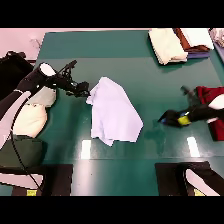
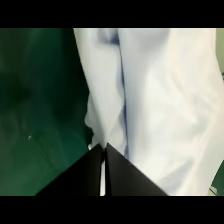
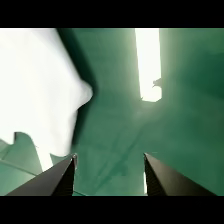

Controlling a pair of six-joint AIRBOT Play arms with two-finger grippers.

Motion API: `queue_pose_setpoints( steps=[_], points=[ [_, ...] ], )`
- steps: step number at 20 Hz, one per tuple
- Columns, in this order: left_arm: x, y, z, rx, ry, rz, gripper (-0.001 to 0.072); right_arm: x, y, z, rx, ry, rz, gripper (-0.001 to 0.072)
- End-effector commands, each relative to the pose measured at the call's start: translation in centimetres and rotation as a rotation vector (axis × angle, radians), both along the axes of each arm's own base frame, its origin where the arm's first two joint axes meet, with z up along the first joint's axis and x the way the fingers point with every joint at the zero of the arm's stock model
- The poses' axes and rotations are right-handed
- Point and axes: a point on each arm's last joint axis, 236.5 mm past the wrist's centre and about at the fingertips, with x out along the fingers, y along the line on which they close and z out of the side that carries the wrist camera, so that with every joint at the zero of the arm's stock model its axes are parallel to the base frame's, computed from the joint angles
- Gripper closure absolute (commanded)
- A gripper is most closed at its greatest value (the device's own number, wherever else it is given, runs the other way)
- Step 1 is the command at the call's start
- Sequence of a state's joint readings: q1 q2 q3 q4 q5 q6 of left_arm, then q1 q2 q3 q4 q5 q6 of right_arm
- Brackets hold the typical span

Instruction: Fold the shirts.

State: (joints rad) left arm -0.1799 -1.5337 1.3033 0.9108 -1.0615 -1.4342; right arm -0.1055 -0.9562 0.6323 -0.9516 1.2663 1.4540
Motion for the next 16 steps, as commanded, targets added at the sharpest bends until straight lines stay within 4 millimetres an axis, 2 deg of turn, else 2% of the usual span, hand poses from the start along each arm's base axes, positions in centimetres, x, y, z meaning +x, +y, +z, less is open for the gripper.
queue_pose_setpoints(
  steps=[1, 3, 5, 6, 7, 8, 10, 11, 13, 15, 16],
  points=[
    [0.1, 0.5, 0.0, 0.016, -0.008, -0.003, 0.0684, -1.6, 5.4, -5.1, 0.154, 0.064, -0.078, 0.0242],
    [0.0, 0.5, 0.0, 0.017, -0.005, -0.005, 0.0684, -0.9, 8.0, -6.2, 0.145, 0.052, -0.034, 0.0244],
    [-0.4, 0.5, -0.1, 0.018, 0.010, -0.017, 0.0684, 0.5, 10.3, -6.7, 0.112, 0.008, 0.034, 0.0337],
    [-0.6, 0.6, -0.2, 0.029, 0.013, -0.023, 0.0684, 1.5, 11.2, -6.4, 0.106, -0.020, 0.055, 0.0337],
    [-0.7, 0.8, -0.4, 0.038, 0.017, -0.028, 0.0684, 2.6, 12.1, -6.0, 0.103, -0.048, 0.076, 0.0427],
    [-0.8, 1.0, -0.5, 0.050, 0.017, -0.033, 0.0684, 3.4, 12.6, -5.6, 0.097, -0.072, 0.099, 0.0582],
    [-0.6, 1.7, -0.2, 0.090, 0.005, -0.045, 0.0684, 4.9, 12.3, -4.1, 0.054, -0.132, 0.176, 0.0693],
    [-0.1, 2.3, 0.7, 0.122, -0.030, -0.051, 0.0685, 5.6, 11.6, -3.1, 0.027, -0.159, 0.207, 0.0693],
    [1.7, 4.4, 4.6, 0.209, -0.159, -0.028, 0.0684, 7.6, 8.3, 0.5, -0.061, -0.242, 0.222, 0.0693],
    [3.5, 7.0, 11.5, 0.297, -0.348, 0.010, 0.0684, 10.0, 3.8, 6.6, -0.164, -0.386, 0.204, 0.0693],
    [3.8, 8.4, 16.1, 0.332, -0.458, 0.036, 0.0684, 10.9, 1.5, 10.2, -0.207, -0.465, 0.172, 0.0694]
  ],
)
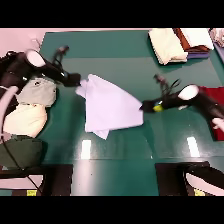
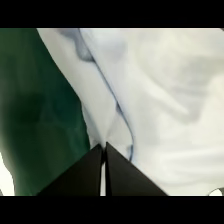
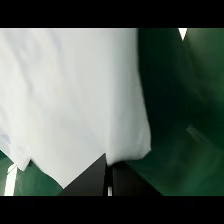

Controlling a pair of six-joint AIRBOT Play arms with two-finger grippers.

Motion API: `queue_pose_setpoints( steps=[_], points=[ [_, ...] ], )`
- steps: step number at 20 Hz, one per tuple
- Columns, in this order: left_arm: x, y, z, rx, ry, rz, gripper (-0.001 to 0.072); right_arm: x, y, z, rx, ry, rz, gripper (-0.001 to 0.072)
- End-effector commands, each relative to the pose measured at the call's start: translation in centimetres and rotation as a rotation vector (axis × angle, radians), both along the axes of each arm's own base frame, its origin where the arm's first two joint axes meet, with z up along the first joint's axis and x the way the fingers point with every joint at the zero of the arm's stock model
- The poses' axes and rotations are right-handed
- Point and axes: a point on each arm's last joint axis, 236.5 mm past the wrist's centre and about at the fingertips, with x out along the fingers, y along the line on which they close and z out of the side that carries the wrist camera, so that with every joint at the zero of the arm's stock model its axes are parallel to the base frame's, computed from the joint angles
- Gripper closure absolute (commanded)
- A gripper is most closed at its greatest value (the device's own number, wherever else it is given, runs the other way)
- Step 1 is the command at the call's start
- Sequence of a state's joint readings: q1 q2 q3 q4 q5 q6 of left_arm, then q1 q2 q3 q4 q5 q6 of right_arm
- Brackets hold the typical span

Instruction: Fold the shirts.

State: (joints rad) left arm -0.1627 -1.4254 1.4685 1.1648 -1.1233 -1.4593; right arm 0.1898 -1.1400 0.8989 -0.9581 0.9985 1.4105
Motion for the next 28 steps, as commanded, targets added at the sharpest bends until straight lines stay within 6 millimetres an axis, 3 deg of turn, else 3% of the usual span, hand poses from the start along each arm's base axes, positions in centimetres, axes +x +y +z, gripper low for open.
queue_pose_setpoints(
  steps=[1, 3, 5, 7, 9, 11, 13, 15, 16, 18, 20, 21, 23, 26, 28],
  points=[
    [1.0, 5.0, 12.5, 0.153, -0.325, 0.068, 0.0685, 2.1, -8.1, 10.9, -0.167, -0.253, -0.080, 0.0694],
    [-1.4, 6.5, 22.6, 0.165, -0.554, 0.108, 0.0684, 1.7, -11.9, 19.9, -0.192, -0.451, -0.186, 0.0694],
    [-5.7, 7.1, 31.0, 0.126, -0.746, 0.132, 0.0684, -0.4, -14.6, 28.1, -0.229, -0.638, -0.267, 0.0694],
    [-10.7, 7.9, 37.1, 0.095, -0.898, 0.151, 0.0685, -3.4, -16.0, 34.8, -0.264, -0.806, -0.337, 0.0694],
    [-15.8, 8.6, 41.6, 0.068, -1.027, 0.167, 0.0684, -6.5, -16.4, 40.1, -0.297, -0.949, -0.388, 0.0694],
    [-20.5, 9.3, 45.3, 0.040, -1.147, 0.184, 0.0685, -9.0, -16.9, 44.0, -0.333, -1.056, -0.436, 0.0694],
    [-24.2, 9.8, 48.0, 0.017, -1.241, 0.195, 0.0685, -10.2, -17.6, 46.0, -0.374, -1.096, -0.480, 0.0694],
    [-25.6, 9.6, 48.6, -0.006, -1.264, 0.183, 0.0685, -10.2, -18.5, 46.3, -0.409, -1.061, -0.500, 0.0694],
    [-25.4, 9.2, 48.1, -0.009, -1.239, 0.170, 0.0685, -9.5, -19.1, 45.7, -0.418, -1.013, -0.497, 0.0694],
    [-22.3, 8.1, 44.6, 0.000, -1.111, 0.130, 0.0685, -7.0, -19.8, 43.3, -0.385, -0.886, -0.470, 0.0695],
    [-17.9, 6.2, 38.4, 0.003, -0.901, 0.068, 0.0685, -3.3, -19.8, 38.9, -0.307, -0.714, -0.405, 0.0695],
    [-15.7, 4.9, 33.9, 0.004, -0.758, 0.024, 0.0685, -1.4, -19.7, 35.9, -0.281, -0.611, -0.371, 0.0695],
    [-12.5, 2.8, 23.5, 0.014, -0.445, -0.061, 0.0685, 1.8, -19.7, 27.6, -0.289, -0.352, -0.300, 0.0695],
    [-11.2, 1.3, 8.1, 0.032, -0.049, -0.151, 0.0684, 3.7, -19.7, 13.8, -0.418, 0.040, -0.177, 0.0694],
    [-10.1, 1.4, 0.1, 0.049, 0.085, -0.143, 0.0684, 4.7, -18.6, 7.3, -0.450, 0.181, -0.100, 0.0695]
  ],
)
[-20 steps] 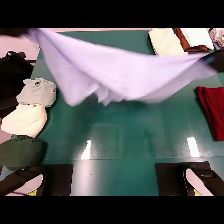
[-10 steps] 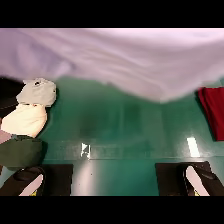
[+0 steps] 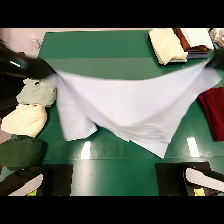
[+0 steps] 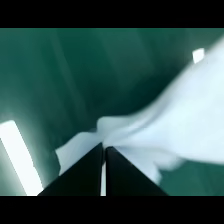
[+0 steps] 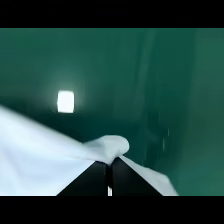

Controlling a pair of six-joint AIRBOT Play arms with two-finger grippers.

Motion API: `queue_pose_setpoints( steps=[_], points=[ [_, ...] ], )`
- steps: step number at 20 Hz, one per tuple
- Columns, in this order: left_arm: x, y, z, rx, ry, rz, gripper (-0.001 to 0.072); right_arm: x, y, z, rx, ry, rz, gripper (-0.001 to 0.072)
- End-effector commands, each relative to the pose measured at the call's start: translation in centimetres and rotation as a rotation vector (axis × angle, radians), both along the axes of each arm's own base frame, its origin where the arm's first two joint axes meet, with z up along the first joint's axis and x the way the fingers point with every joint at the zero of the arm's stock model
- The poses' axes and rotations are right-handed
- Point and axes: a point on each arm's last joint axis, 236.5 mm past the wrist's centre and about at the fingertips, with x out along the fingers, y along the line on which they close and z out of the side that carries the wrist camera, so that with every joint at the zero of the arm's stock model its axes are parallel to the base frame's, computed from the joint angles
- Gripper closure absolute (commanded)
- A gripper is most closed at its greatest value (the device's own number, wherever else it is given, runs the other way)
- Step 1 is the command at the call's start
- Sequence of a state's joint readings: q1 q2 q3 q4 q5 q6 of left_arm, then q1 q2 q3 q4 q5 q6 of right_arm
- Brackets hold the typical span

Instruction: Fold the shirts.

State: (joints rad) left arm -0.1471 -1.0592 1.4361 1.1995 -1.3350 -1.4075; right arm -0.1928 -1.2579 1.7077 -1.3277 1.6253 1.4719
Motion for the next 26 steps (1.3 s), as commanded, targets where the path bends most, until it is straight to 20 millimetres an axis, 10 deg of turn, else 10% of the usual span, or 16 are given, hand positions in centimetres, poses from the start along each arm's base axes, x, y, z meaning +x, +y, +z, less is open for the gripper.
queue_pose_setpoints(
  steps=[1, 4, 9, 10, 11, 12, 18, 26],
  points=[
    [0.5, -0.8, -14.1, 0.028, 0.265, -0.044, 0.0685, 1.1, 1.5, -12.0, -0.064, 0.314, 0.071, 0.0695],
    [6.7, -0.1, -17.1, 0.068, 0.168, 0.005, 0.0684, 4.3, 2.6, -15.1, -0.066, 0.321, 0.096, 0.0694],
    [16.8, 1.1, -10.1, 0.108, -0.157, 0.086, 0.0682, 8.1, 2.4, -11.8, -0.070, 0.199, 0.089, 0.0691],
    [17.7, 1.4, -8.5, 0.099, -0.195, 0.118, 0.0579, 8.5, 2.4, -10.9, -0.072, 0.176, 0.088, 0.0606],
    [18.2, 1.7, -7.1, 0.088, -0.213, 0.156, 0.0245, 8.7, 2.4, -10.3, -0.074, 0.161, 0.088, 0.0386],
    [18.2, 2.3, -6.4, 0.098, -0.210, 0.177, 0.0153, 8.7, 2.4, -9.9, -0.075, 0.158, 0.089, 0.0324],
    [14.4, 9.0, -11.0, 0.027, 0.097, 0.309, 0.0159, 6.5, 3.6, -9.8, -0.024, 0.233, 0.121, 0.0328],
    [11.5, 7.1, -23.1, -0.191, 0.382, 0.311, 0.0160, 2.9, 4.7, -10.8, 0.207, 0.253, 0.069, 0.0337]
  ],
)
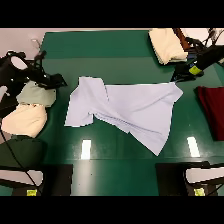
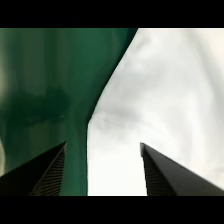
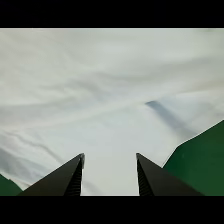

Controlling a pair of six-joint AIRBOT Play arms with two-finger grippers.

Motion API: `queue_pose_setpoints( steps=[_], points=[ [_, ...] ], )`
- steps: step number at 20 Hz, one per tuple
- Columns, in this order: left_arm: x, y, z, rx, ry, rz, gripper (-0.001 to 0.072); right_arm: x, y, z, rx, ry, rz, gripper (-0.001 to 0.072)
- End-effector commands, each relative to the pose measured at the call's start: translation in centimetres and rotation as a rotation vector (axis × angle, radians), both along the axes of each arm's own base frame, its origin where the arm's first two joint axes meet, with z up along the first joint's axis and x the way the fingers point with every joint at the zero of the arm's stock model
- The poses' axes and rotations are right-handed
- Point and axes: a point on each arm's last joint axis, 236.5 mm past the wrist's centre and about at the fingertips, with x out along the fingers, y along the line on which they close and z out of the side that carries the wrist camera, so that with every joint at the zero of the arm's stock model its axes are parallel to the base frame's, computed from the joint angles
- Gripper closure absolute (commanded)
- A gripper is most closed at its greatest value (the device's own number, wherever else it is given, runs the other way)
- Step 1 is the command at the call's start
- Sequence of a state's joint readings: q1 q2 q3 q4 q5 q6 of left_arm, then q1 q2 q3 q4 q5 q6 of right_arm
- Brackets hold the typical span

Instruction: Fold the shirts.

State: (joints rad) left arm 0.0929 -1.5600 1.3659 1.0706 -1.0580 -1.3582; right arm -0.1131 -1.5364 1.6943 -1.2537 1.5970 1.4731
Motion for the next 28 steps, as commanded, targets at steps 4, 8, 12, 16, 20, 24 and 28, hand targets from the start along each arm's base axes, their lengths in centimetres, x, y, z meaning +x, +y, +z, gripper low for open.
queue_pose_setpoints(
  steps=[4, 8, 12, 16, 20, 24, 28],
  points=[
    [0.3, -1.7, -5.4, -0.134, 0.095, 0.048, 0.0160, -3.5, -0.2, -0.4, 0.105, -0.009, -0.077, 0.0338],
    [0.2, -3.0, -6.1, -0.118, 0.088, 0.004, 0.0160, -4.4, -1.1, -0.6, 0.107, -0.044, -0.132, 0.0338],
    [-0.1, -3.9, -6.1, -0.132, 0.103, -0.013, 0.0334, -5.5, -0.9, -0.8, 0.111, -0.008, -0.120, 0.0338],
    [-0.7, -4.4, -3.5, -0.130, 0.119, -0.095, 0.0685, -7.0, -1.4, -1.3, 0.080, 0.054, -0.102, 0.0338],
    [-0.6, -2.9, 1.9, -0.024, 0.005, -0.135, 0.0685, -12.7, -3.4, -5.3, -0.017, 0.207, -0.122, 0.0338],
    [-1.7, -2.6, 5.5, 0.018, -0.063, -0.177, 0.0684, -21.6, -3.2, -10.3, 0.043, 0.401, -0.253, 0.0253],
    [-1.8, -2.7, 5.7, 0.009, -0.060, -0.167, 0.0684, -27.0, 1.2, -13.7, 0.167, 0.472, -0.321, 0.0258]
  ],
)
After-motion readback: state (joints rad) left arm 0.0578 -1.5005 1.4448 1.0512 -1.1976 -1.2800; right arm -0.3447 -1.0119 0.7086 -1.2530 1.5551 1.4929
